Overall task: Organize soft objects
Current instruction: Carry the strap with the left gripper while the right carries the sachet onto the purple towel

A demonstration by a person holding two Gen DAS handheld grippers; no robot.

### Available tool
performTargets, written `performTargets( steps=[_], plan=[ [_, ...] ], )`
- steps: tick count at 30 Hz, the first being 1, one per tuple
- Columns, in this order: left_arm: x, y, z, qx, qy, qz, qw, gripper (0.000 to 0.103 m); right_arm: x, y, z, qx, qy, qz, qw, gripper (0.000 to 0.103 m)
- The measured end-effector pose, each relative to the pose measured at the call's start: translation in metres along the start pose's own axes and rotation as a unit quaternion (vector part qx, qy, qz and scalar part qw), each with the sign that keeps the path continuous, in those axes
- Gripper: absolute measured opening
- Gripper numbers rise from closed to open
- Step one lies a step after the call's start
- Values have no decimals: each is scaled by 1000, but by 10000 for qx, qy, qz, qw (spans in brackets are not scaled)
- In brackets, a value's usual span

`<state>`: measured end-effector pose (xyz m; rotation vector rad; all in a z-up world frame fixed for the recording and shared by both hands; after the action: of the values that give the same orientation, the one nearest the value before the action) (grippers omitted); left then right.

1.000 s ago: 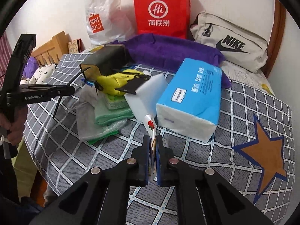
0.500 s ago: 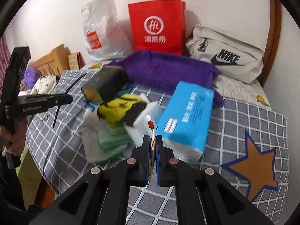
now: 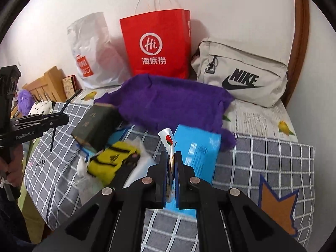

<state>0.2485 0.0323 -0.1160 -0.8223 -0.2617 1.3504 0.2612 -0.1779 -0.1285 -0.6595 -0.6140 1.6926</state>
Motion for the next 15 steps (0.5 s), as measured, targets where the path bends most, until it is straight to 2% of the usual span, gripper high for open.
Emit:
performTargets(
  steps=[10,15],
  plan=[
    [20,-48,-28,14,17,-21,10000,20,-7,-51,-35,-32,32,-140,9999,6],
    [33,-68,-49,64,22,53,10000,19,-9,-73,-65,60,24,-196,9998,6]
  ],
)
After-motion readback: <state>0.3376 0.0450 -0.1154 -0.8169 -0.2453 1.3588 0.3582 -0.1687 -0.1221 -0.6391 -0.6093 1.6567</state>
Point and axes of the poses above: each gripper's, at about its wrist camera, not at the fingertips, and z roughly against the way its jaws point, x to its left, y to its underside, the point moved 10 cm from there along -z, roughly the way its jaws point, and after that the axes turned 12 degrees about y, right-handed, at the moved point
